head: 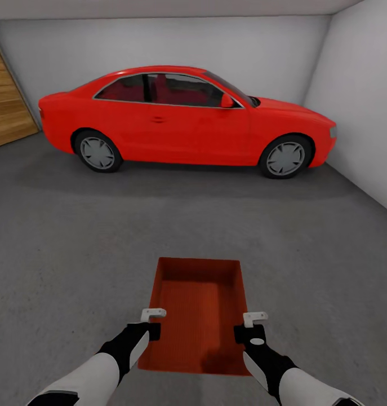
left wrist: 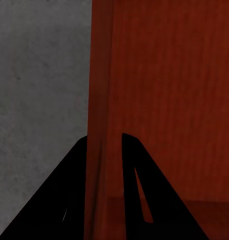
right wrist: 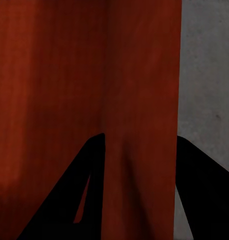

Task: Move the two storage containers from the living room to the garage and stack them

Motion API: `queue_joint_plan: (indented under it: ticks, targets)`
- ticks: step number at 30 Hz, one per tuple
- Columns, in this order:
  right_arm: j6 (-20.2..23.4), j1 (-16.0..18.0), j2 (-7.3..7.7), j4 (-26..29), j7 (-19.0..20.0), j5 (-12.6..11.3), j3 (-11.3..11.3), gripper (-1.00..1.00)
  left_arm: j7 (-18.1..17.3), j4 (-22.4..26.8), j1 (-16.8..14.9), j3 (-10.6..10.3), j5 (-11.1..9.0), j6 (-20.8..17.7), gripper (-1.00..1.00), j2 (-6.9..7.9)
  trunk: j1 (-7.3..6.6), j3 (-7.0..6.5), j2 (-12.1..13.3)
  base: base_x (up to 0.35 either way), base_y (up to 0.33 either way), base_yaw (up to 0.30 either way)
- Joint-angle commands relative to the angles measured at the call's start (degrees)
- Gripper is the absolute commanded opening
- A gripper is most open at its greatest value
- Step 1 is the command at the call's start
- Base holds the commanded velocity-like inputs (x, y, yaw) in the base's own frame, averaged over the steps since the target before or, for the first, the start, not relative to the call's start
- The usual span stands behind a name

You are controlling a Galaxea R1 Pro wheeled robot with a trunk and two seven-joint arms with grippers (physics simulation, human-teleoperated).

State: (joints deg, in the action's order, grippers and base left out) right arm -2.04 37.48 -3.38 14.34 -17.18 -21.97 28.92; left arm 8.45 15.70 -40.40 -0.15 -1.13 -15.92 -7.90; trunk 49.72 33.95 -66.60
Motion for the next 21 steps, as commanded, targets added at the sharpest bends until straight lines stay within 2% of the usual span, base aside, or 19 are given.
queue_joint_plan:
  ticks: [1,14,21]
  targets:
    - [-0.3,0.0,0.04,-1.4,-0.5,-1.5,1.0,-1.00,0.6,0.3,0.0,-0.8,1.1,-0.4,-1.00,0.01,0.00,0.05,0.0,0.000,0.000,0.000]
    - [-0.2,0.0,-0.14,-1.4,-0.5,-1.4,1.0,-1.00,0.6,0.3,0.0,-0.8,1.1,-0.4,-1.00,0.01,0.00,0.05,0.0,0.000,0.000,-0.013]
    - [-0.2,0.0,-0.18,-1.4,-0.5,-1.5,1.0,-1.00,0.6,0.3,0.0,-0.8,1.1,-0.4,-1.00,0.05,0.00,0.05,0.0,0.000,0.000,-0.249]
